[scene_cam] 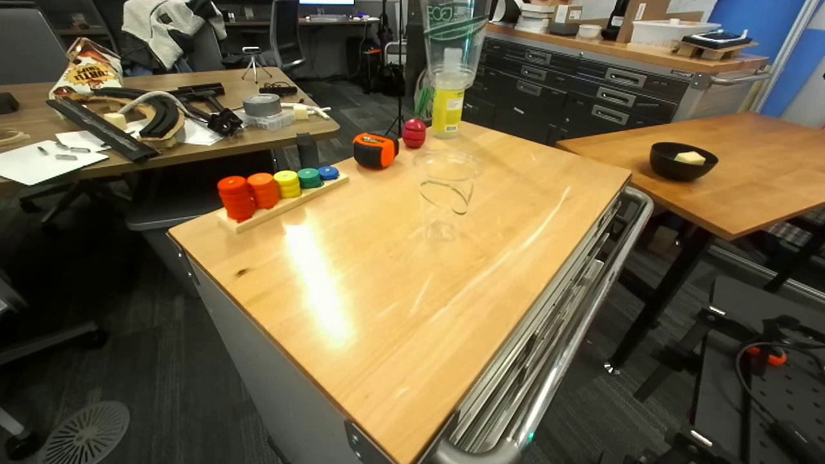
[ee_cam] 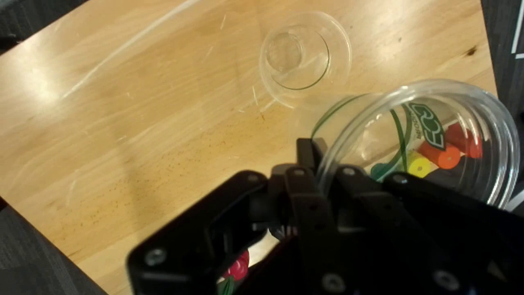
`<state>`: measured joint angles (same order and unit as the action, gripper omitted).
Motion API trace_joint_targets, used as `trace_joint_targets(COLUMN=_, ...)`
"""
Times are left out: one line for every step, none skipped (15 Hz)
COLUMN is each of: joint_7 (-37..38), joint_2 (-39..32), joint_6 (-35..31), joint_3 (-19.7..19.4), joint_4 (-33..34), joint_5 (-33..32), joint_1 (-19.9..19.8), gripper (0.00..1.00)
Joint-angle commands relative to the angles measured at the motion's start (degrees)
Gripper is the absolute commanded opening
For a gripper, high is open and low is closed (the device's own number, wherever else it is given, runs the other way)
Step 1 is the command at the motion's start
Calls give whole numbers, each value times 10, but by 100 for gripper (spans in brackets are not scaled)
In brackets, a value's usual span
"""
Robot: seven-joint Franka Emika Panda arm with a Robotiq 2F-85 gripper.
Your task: Stack the three cups together
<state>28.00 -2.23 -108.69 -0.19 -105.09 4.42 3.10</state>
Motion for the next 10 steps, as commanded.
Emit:
trace_joint_targets(joint_7=-27, joint_2=12, joint_6=-5, joint_3=6, joint_4=-36, joint_5=22, joint_1=-6, gripper=4)
trace_joint_targets(joint_7=-34, joint_2=5, joint_6=-12, joint_3=5, joint_4=-42, joint_5=27, joint_1=-6, gripper=4)
trace_joint_targets(joint_7=-36, joint_2=-1, joint_6=-22, joint_3=5, joint_4=-50, joint_5=24, joint_1=-6, gripper=4)
trace_joint_targets(joint_7=-40, joint_2=-7, joint_6=-27, joint_3=5, joint_4=-55, joint_5=26, joint_1=-6, gripper=4)
trace_joint_targets(joint_7=-42, joint_2=-11, joint_6=-33, joint_3=5, joint_4=-64, joint_5=27, joint_1=-6, gripper=4)
trace_joint_targets(joint_7=-44, joint_2=-17, joint_6=-38, joint_3=4, joint_4=-68, joint_5=27, joint_1=-6, gripper=4)
trace_joint_targets(joint_7=-50, joint_2=-18, joint_6=-45, joint_3=4, joint_4=-78, joint_5=29, joint_1=-6, gripper=4)
trace_joint_targets(joint_7=-57, joint_2=-21, joint_6=-55, joint_3=4, joint_4=-84, joint_5=33, joint_1=-7, gripper=4)
trace_joint_targets(joint_7=-66, joint_2=-25, joint_6=-64, joint_3=4, joint_4=-89, joint_5=38, joint_1=-7, gripper=4)
trace_joint_targets(joint_7=-73, joint_2=-27, joint_6=-73, joint_3=5, joint_4=-93, joint_5=43, joint_1=-7, gripper=4)
